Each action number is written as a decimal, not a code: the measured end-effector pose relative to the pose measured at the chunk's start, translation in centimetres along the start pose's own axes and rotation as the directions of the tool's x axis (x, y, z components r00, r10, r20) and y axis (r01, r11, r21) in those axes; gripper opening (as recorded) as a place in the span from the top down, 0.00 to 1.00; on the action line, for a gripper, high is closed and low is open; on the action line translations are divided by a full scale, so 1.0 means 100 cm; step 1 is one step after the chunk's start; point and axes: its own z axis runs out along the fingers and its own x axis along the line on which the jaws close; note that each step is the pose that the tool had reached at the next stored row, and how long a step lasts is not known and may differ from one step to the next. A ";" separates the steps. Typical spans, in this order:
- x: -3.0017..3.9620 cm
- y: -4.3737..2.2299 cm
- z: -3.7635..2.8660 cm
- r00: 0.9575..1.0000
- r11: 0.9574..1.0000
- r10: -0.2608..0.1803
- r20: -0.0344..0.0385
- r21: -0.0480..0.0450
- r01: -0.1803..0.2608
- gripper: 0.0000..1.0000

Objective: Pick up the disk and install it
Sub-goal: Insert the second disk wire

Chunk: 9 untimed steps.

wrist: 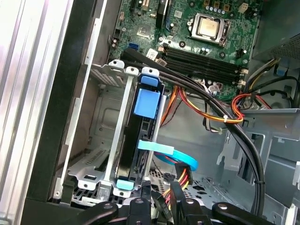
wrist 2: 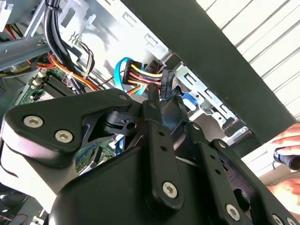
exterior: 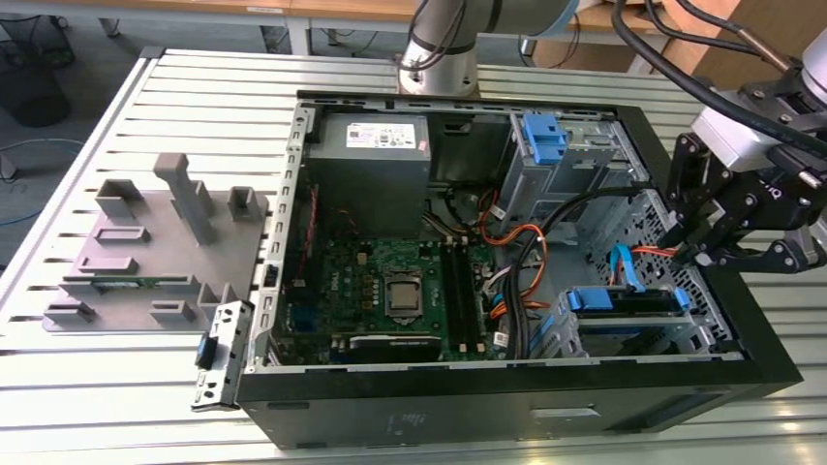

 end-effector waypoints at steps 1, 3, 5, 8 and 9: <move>0.0000 -0.0010 0.0003 1.000 1.000 -0.002 0.000 0.000 0.002 0.69; -0.0001 -0.0025 0.0008 1.000 1.000 -0.006 0.000 0.000 0.006 0.69; -0.0002 -0.0039 0.0013 1.000 1.000 -0.010 0.000 -0.001 0.010 0.69; -0.0006 -0.0057 0.0022 1.000 1.000 -0.017 0.000 -0.001 0.017 0.69; -0.0007 -0.0062 0.0025 1.000 1.000 -0.020 0.000 -0.001 0.020 0.69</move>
